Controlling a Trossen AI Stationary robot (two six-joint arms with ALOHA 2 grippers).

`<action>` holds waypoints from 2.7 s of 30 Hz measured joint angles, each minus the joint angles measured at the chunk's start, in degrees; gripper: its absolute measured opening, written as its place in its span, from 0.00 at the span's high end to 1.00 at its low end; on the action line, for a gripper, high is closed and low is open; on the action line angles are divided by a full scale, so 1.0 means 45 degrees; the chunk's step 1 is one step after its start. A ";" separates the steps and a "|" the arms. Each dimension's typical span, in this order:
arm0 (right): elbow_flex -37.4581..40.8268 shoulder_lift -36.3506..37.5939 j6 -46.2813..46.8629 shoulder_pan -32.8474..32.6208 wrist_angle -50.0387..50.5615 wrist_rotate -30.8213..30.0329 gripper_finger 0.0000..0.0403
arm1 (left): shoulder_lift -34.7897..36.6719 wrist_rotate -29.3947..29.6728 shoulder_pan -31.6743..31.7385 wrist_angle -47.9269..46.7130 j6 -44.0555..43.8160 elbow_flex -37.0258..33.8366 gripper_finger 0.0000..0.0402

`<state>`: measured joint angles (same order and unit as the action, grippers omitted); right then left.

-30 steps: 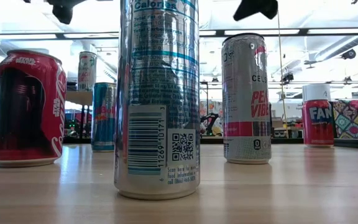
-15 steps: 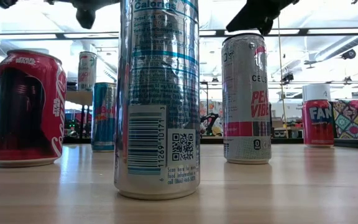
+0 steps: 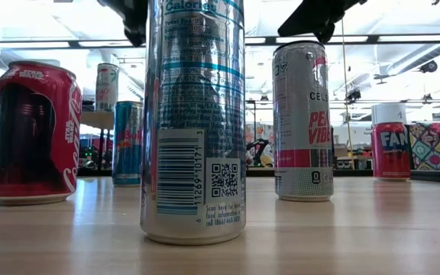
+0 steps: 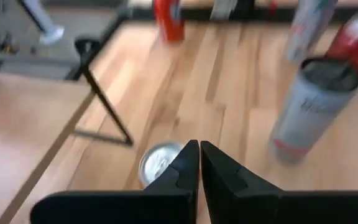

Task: Place canned beverage on shelf
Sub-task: Put the red soda can on the shelf

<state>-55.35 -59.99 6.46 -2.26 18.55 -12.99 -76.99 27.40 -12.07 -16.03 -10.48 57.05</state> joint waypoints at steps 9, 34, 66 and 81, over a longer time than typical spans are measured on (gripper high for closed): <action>-0.0019 -0.0005 -0.0087 -0.0044 0.0000 0.0000 0.97 | -0.2150 -0.4002 0.1170 -0.2551 0.1477 0.2252 1.00; 0.0059 -0.0015 -0.0117 -0.0053 0.0131 0.0661 0.97 | -0.3511 -0.3978 0.2525 -0.3207 0.2078 0.2804 0.23; 0.0205 -0.0015 -0.0015 -0.0053 0.0214 0.0657 0.97 | -0.4231 -0.3354 0.3249 -0.3801 0.2734 0.3433 0.17; 0.0285 -0.0015 0.0019 -0.0053 0.0204 0.0658 0.97 | -0.4949 -0.3975 0.3326 -0.3257 0.2696 0.3086 0.18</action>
<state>-54.07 -60.05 6.55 -2.50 19.46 -10.03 -99.26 9.51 2.90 -30.68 1.66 70.94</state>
